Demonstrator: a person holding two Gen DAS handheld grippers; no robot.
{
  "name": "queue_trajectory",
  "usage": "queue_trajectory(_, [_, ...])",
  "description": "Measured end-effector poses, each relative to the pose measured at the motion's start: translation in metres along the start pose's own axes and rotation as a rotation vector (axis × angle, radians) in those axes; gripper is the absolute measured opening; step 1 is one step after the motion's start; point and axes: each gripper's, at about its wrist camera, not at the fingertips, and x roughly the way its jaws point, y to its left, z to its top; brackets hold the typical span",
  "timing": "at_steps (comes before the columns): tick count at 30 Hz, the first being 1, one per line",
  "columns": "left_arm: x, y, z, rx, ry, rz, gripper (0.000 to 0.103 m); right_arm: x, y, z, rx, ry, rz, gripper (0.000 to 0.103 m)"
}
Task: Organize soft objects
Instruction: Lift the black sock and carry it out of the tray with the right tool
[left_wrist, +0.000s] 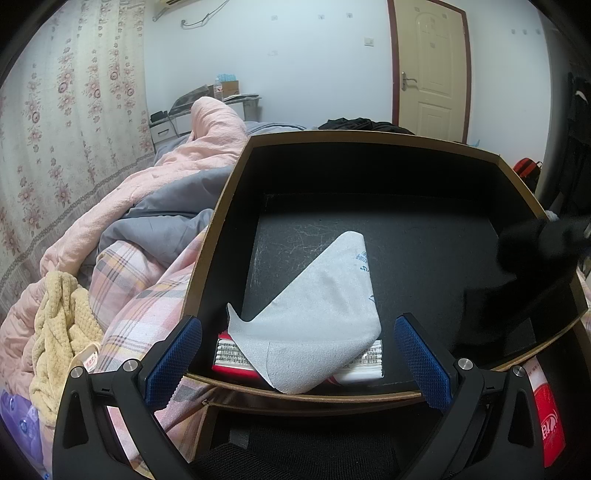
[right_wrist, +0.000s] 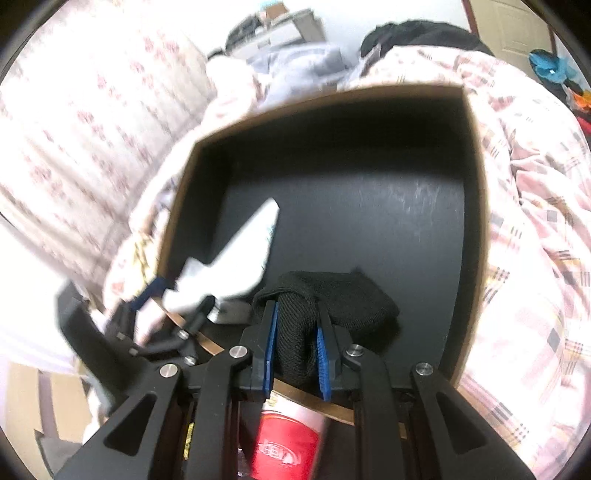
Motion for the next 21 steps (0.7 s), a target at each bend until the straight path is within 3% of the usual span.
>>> queue_trajectory(8, [0.0, 0.0, 0.0, -0.001, 0.0, 0.0, 0.103, -0.036, 0.019, 0.003, -0.064, -0.114, 0.063, 0.014])
queue_trajectory(17, [0.0, 0.0, 0.0, -0.001, 0.0, -0.001, 0.103, -0.019, 0.058, -0.01, -0.15, -0.208, 0.129, 0.014])
queue_trajectory(21, [0.0, 0.0, 0.0, -0.001, 0.0, -0.001, 0.103, -0.009, 0.064, -0.026, -0.19, -0.181, 0.128, 0.014])
